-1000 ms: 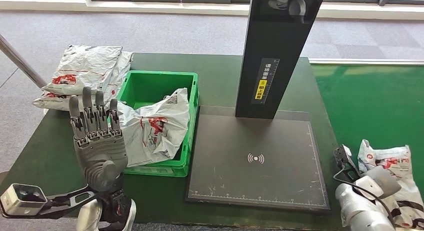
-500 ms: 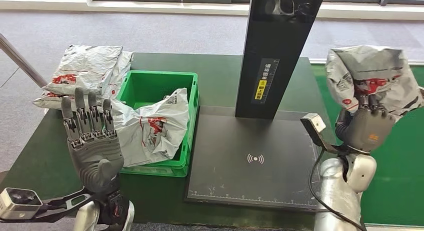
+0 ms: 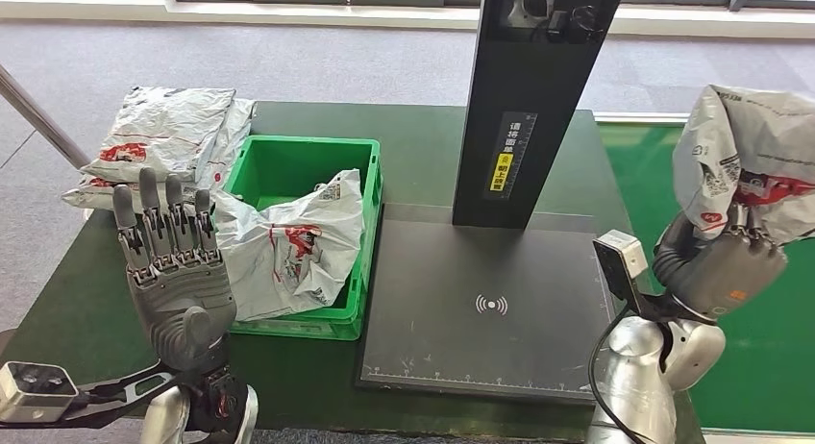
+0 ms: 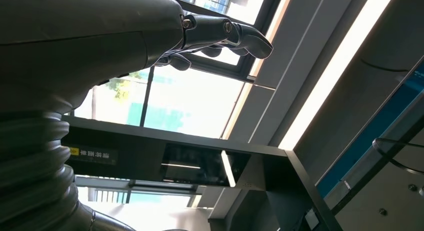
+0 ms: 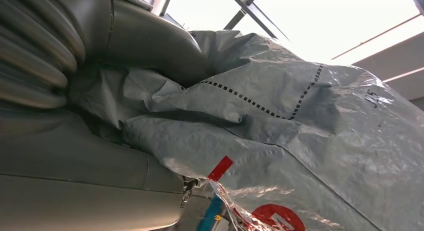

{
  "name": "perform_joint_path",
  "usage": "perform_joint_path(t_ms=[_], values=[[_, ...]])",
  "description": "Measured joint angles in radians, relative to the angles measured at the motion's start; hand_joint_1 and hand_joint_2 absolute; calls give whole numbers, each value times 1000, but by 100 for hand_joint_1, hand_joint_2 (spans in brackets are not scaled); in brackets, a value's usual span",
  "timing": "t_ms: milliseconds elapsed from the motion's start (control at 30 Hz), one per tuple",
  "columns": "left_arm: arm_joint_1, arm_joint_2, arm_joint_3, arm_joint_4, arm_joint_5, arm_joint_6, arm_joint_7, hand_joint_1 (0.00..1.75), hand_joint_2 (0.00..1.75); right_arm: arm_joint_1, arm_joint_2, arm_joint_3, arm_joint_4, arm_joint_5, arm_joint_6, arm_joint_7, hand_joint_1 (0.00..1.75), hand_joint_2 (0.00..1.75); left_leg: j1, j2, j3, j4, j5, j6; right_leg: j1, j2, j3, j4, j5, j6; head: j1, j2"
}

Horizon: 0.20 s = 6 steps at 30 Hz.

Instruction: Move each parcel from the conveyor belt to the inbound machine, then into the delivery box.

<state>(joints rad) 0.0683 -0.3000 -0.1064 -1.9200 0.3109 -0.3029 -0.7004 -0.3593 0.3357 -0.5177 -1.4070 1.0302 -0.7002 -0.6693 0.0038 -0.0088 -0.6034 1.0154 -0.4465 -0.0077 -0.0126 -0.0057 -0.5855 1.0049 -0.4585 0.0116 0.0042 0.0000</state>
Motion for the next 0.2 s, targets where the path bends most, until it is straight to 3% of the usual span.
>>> perform_joint_path(t_ms=[100, 200], values=[[0, 0, 0, 0, 2, -5, 0, 0, 175, 4, -1, 26, 16, -83, 41, 6, 175, 175, 0, 0, 0, 0, 0, 0, 0, 0, 0, 0, 0, 0, 0, 0], [-1, 0, 2, 0, 6, -19, 0, 0, 175, 16, -18, 83, 45, -199, 171, 50, 175, 175, 0, 0, 0, 0, 0, 0, 0, 0, 0, 0, 0, 0, 0, 0]])
